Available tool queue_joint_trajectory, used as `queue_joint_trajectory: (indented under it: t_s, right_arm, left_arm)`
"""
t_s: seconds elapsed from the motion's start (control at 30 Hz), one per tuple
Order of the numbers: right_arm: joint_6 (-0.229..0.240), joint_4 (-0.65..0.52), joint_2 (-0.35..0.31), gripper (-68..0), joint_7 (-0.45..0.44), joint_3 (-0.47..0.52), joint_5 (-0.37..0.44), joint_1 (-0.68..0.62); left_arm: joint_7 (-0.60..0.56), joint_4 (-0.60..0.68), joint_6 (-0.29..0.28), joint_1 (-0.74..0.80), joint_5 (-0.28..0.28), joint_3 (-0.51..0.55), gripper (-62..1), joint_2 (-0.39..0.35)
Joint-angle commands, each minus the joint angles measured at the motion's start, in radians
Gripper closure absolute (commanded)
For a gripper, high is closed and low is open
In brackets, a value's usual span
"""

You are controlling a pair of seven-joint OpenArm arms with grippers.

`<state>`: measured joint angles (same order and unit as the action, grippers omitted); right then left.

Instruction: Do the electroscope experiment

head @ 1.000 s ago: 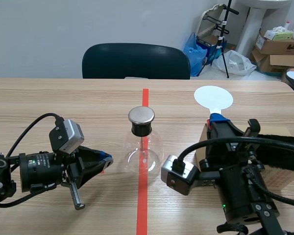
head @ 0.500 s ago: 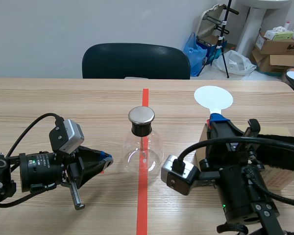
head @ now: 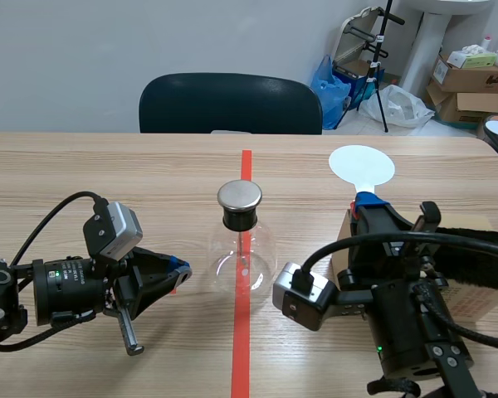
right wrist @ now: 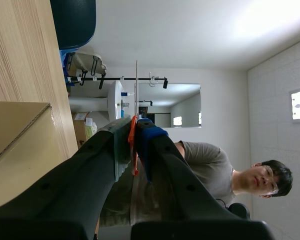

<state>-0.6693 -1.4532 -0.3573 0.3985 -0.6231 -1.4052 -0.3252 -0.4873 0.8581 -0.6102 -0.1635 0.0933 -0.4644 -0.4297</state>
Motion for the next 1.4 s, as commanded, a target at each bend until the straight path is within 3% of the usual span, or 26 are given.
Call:
queue_joint_trajectory:
  t_s: [0.0,0.93,1.13,1.37]
  right_arm:
    - [-0.011,-0.01,-0.003,-1.1,0.006,0.003,-0.001,0.012]
    - [-0.022,-0.011,-0.003,-1.0,0.005,0.018,0.002,-0.004]
    - [-0.038,-0.026,-0.003,-1.0,-0.037,0.072,0.02,-0.049]
    - [-0.076,-0.058,0.004,-1.0,-0.158,0.172,0.074,-0.122]
  left_arm:
    - [-0.014,0.018,-0.002,-0.002,-0.014,0.003,-4.1,0.002]
    - [-0.018,0.018,-0.002,0.0,-0.014,0.003,-4.1,0.002]
    - [-0.018,0.018,-0.003,0.0,-0.023,0.003,-4.1,0.002]
    - [-0.018,0.028,-0.011,0.006,-0.026,0.008,-4.1,-0.017]
